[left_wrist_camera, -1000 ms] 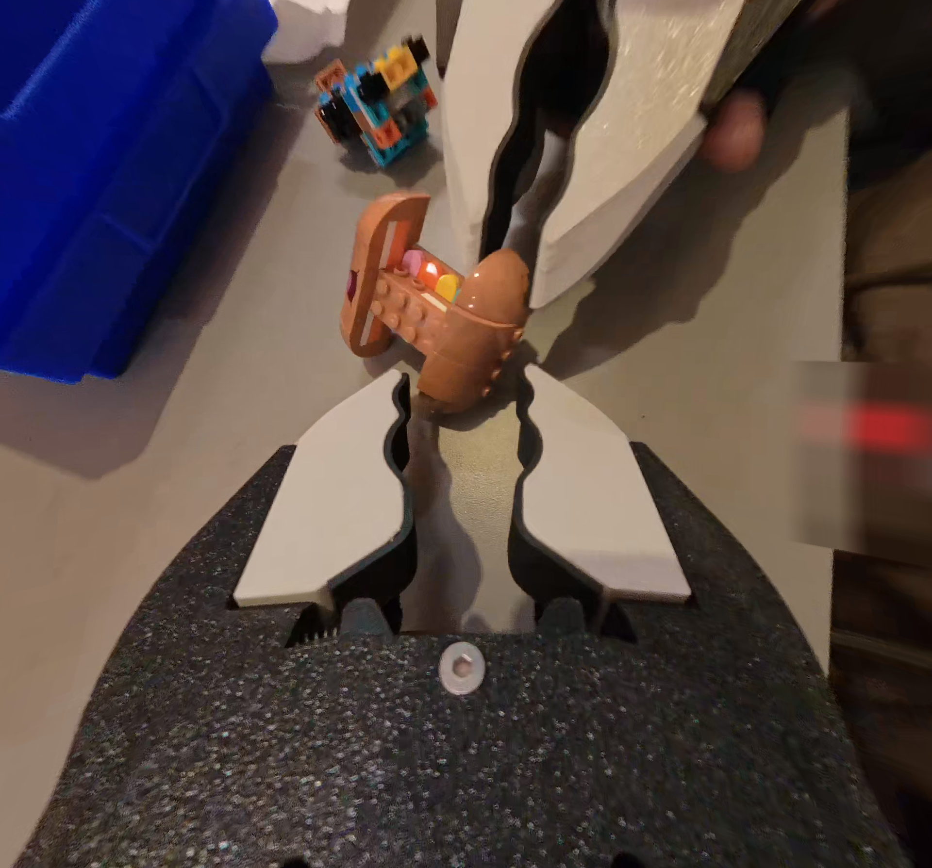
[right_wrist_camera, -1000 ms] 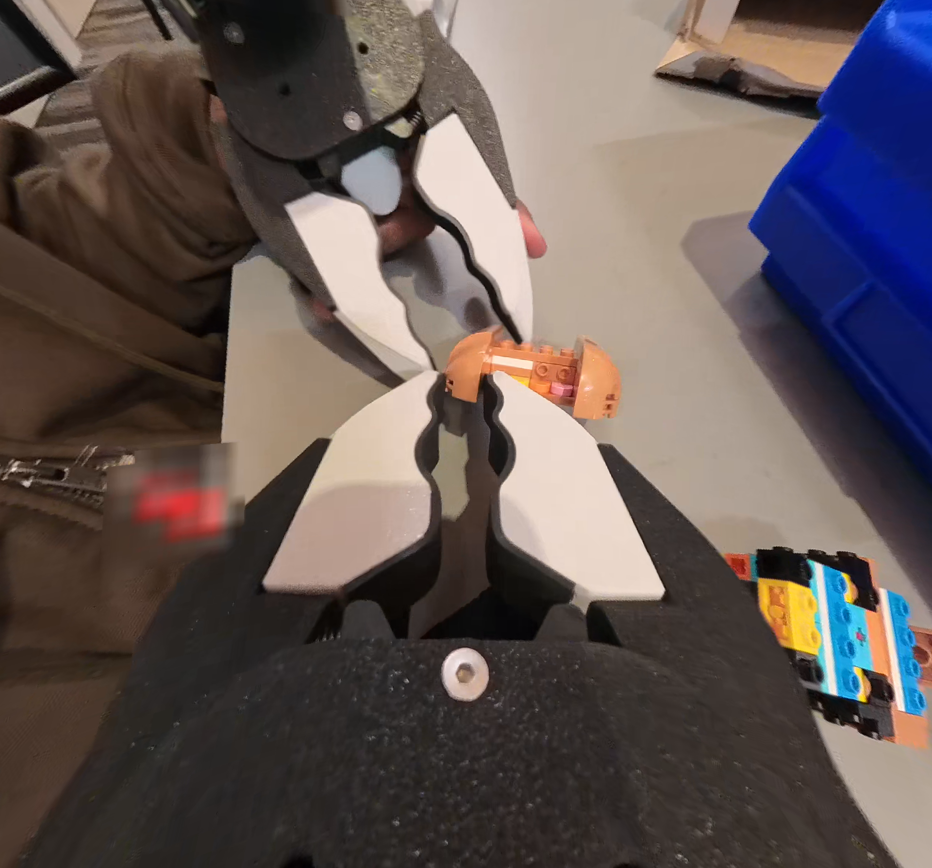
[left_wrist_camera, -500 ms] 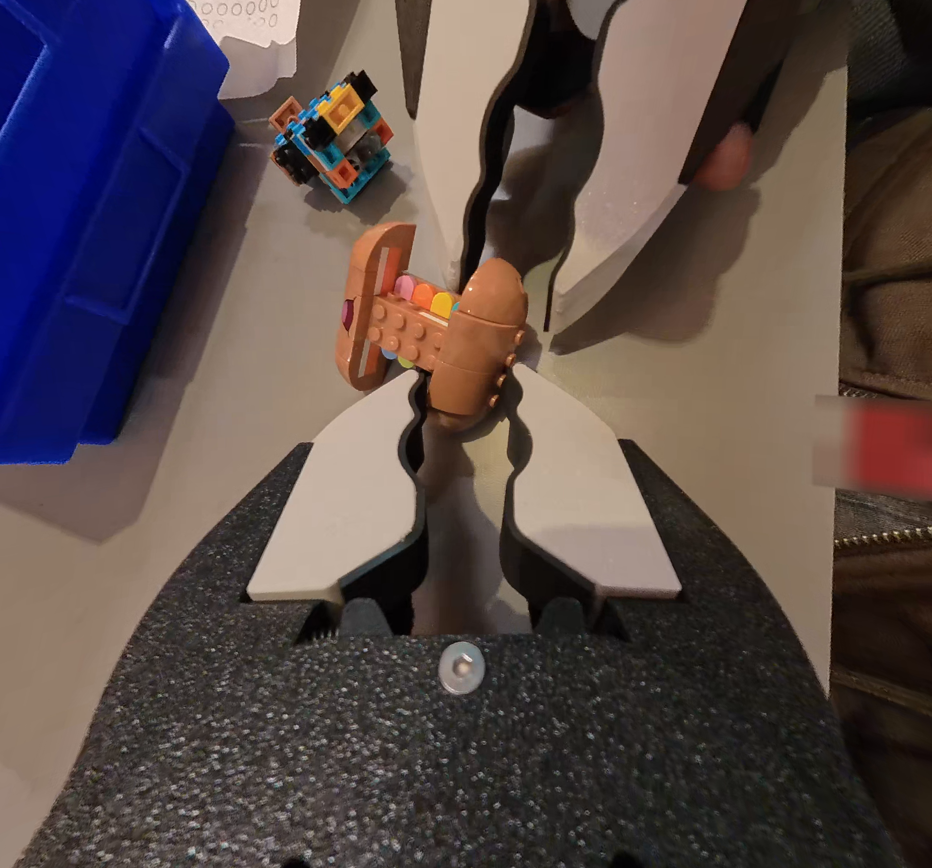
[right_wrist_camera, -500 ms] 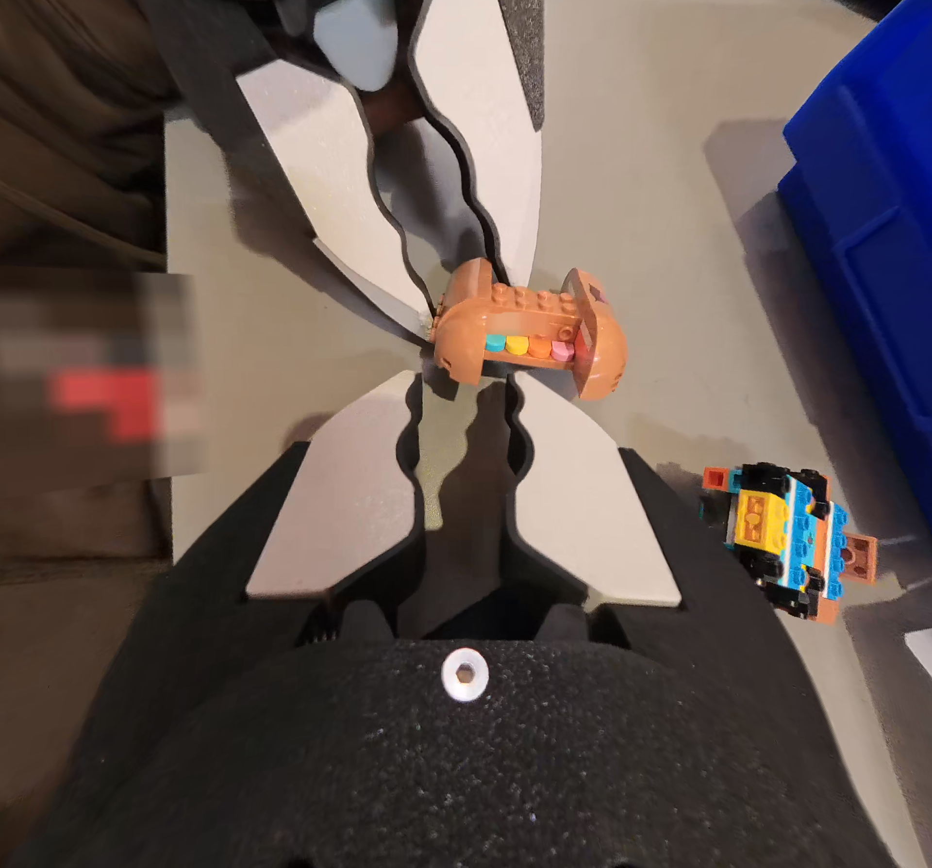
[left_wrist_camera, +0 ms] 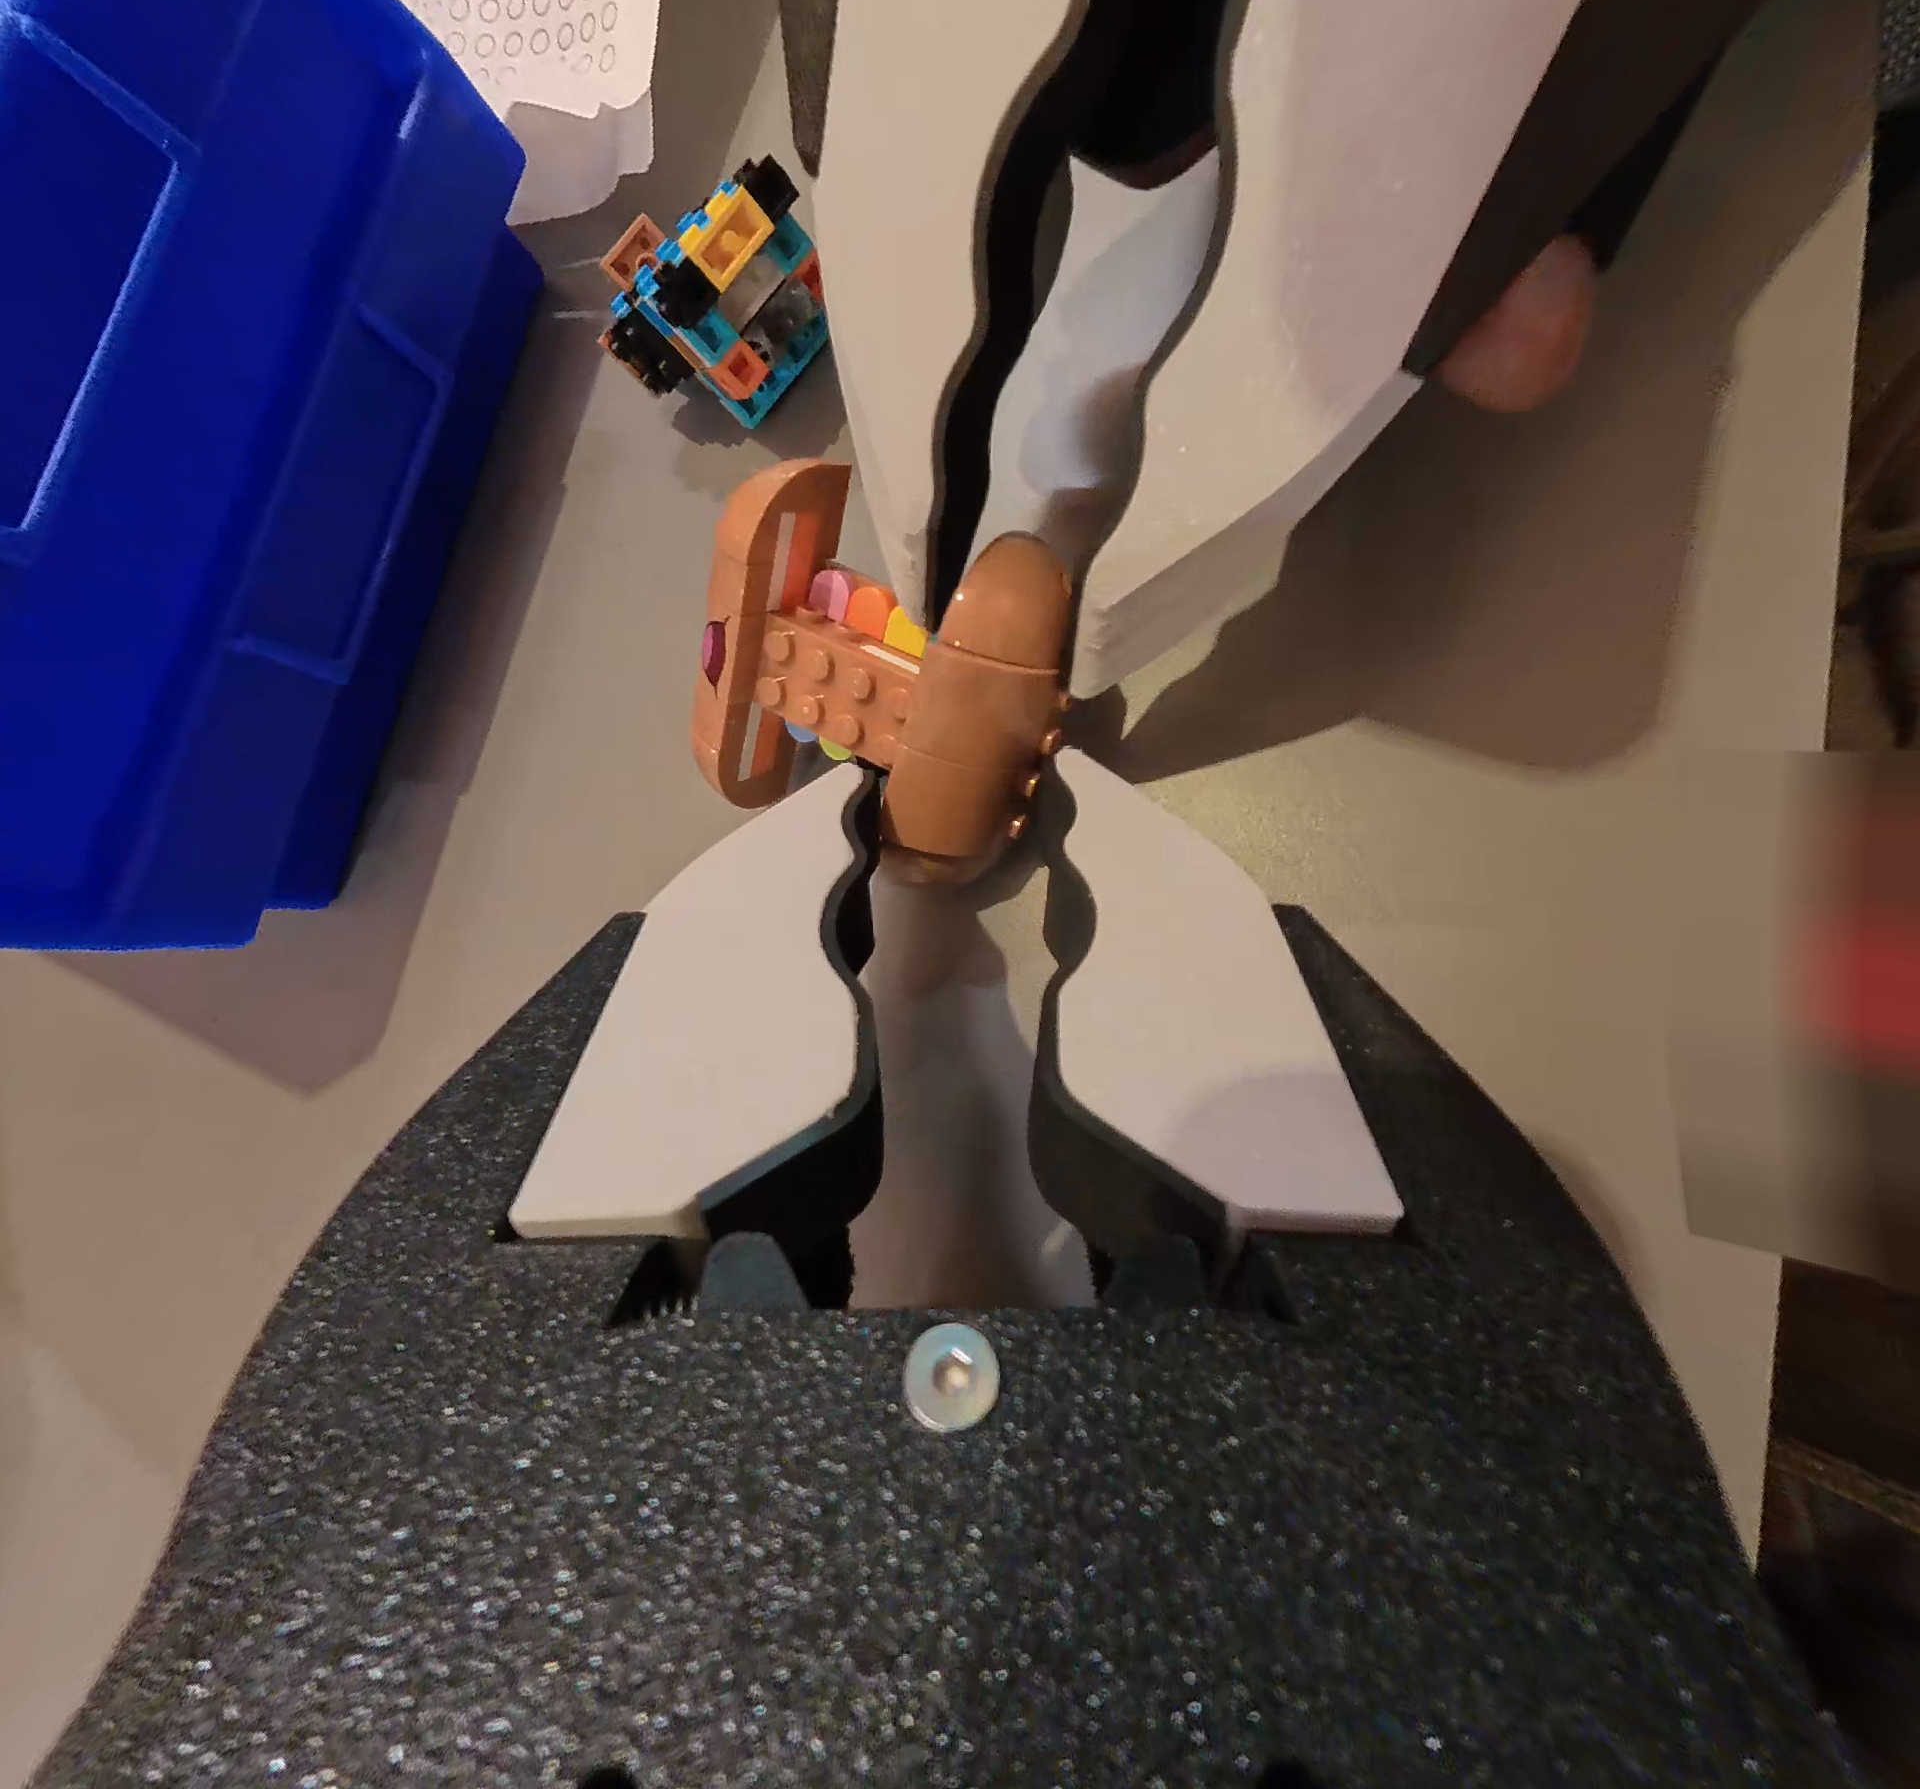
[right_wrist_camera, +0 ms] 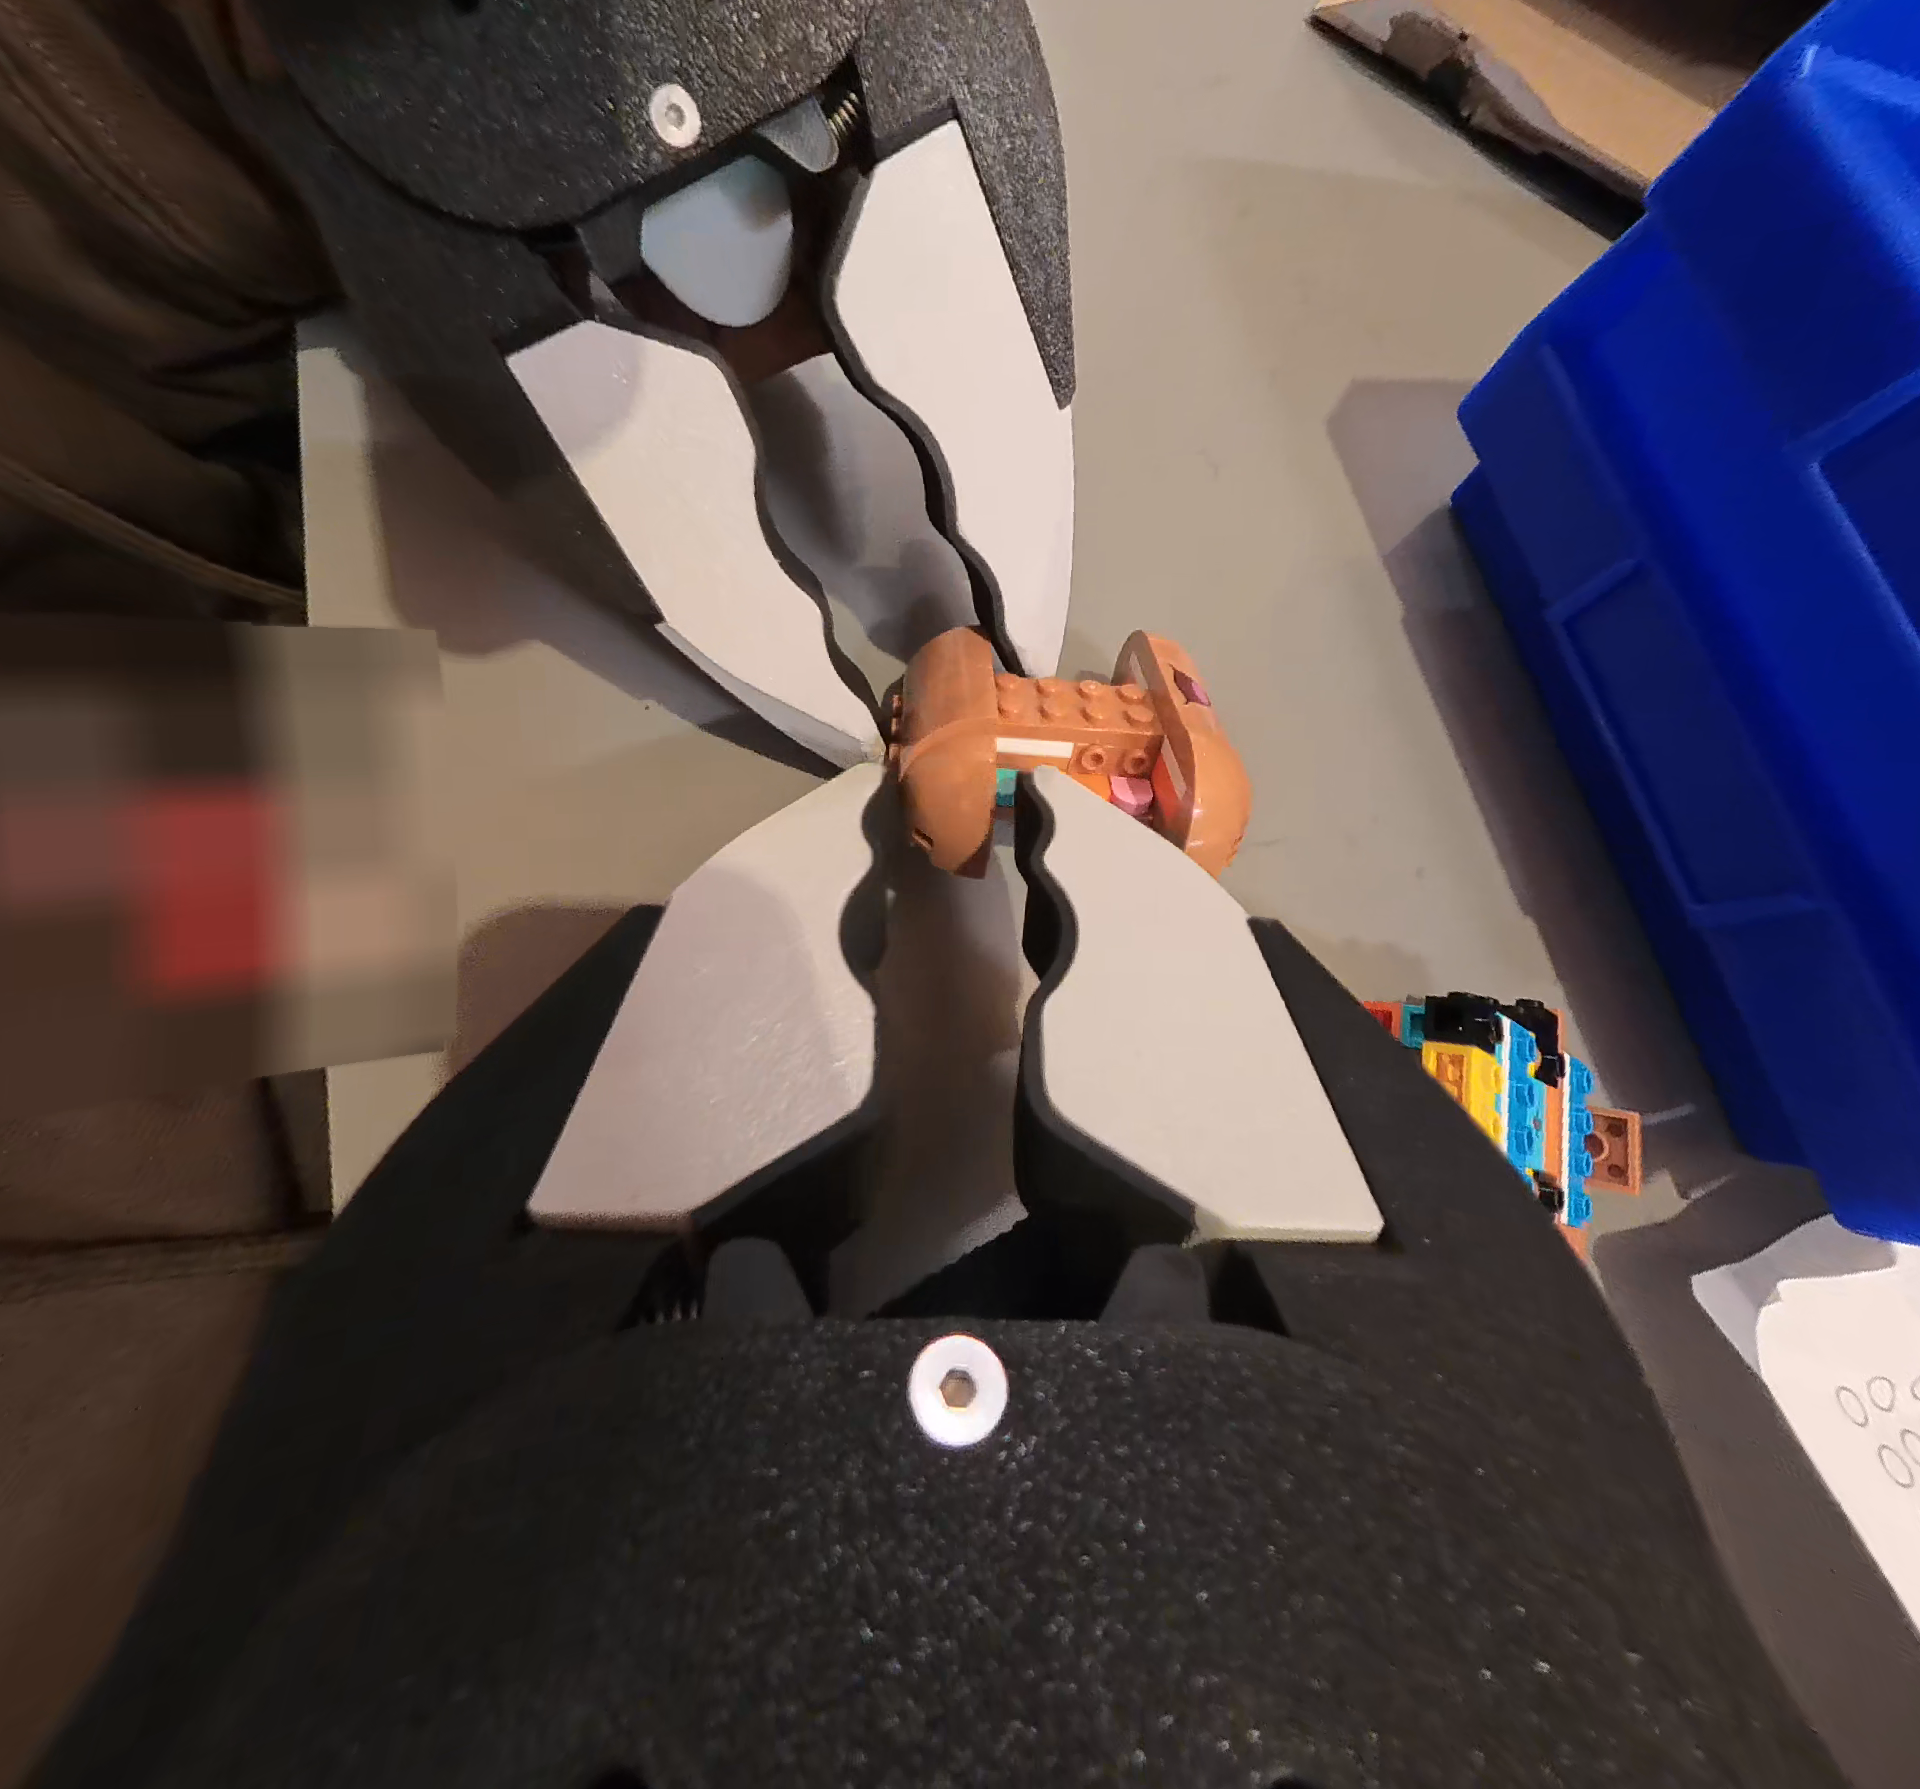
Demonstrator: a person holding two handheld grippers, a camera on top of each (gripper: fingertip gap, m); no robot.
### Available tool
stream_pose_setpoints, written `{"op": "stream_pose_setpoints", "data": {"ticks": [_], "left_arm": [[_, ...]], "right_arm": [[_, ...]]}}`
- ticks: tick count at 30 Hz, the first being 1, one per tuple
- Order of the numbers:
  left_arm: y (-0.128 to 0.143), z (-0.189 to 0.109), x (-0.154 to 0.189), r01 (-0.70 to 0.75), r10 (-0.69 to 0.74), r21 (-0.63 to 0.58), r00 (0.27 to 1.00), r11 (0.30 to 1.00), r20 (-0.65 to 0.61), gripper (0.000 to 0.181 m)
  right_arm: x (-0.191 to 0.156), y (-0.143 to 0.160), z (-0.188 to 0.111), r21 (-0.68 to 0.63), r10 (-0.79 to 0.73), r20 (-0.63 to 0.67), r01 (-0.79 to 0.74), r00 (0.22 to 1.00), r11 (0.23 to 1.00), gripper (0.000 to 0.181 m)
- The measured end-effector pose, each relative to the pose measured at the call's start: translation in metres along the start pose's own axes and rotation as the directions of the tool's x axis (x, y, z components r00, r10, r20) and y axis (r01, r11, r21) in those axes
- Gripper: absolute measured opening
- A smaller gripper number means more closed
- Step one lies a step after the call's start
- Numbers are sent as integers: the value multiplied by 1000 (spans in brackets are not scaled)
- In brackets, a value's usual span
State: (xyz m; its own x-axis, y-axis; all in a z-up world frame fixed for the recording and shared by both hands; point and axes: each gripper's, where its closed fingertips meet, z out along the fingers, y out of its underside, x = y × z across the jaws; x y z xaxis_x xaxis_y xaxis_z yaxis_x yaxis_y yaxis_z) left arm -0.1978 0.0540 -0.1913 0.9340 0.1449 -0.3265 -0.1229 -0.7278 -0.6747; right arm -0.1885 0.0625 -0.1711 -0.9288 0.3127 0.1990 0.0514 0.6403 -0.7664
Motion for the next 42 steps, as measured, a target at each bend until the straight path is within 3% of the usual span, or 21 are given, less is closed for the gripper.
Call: {"op": "stream_pose_setpoints", "data": {"ticks": [8, 12, 17, 23, 32, 42], "left_arm": [[-1, 0, 1, -22, 22, 1, 1000, 1000, -1, 29], [1, 0, 3, 32, -32, -1, 999, 1000, -34, 29], [0, -2, 8, 138, -133, 35, 984, 990, -121, 27], [1, -2, 9, 171, -165, 32, 977, 985, -137, 26], [1, -2, 11, 184, -179, 22, 973, 983, -144, 26], [1, -1, 11, 195, -190, 18, 971, 981, -148, 27]], "right_arm": [[-4, 0, 1, 1, 9, 27, -9, 1000, 1000, 17], [-5, 0, 2, 16, -2, 29, 2, 1000, 1000, 17], [-10, 0, 2, 54, -210, -51, 212, 976, 976, 17], [-13, 1, 2, 37, -369, -120, 376, 922, 926, 17], [-16, 2, 1, -76, -633, -231, 634, 739, 769, 19], [-15, 3, 0, -174, -767, -283, 755, 576, 632, 20]]}}
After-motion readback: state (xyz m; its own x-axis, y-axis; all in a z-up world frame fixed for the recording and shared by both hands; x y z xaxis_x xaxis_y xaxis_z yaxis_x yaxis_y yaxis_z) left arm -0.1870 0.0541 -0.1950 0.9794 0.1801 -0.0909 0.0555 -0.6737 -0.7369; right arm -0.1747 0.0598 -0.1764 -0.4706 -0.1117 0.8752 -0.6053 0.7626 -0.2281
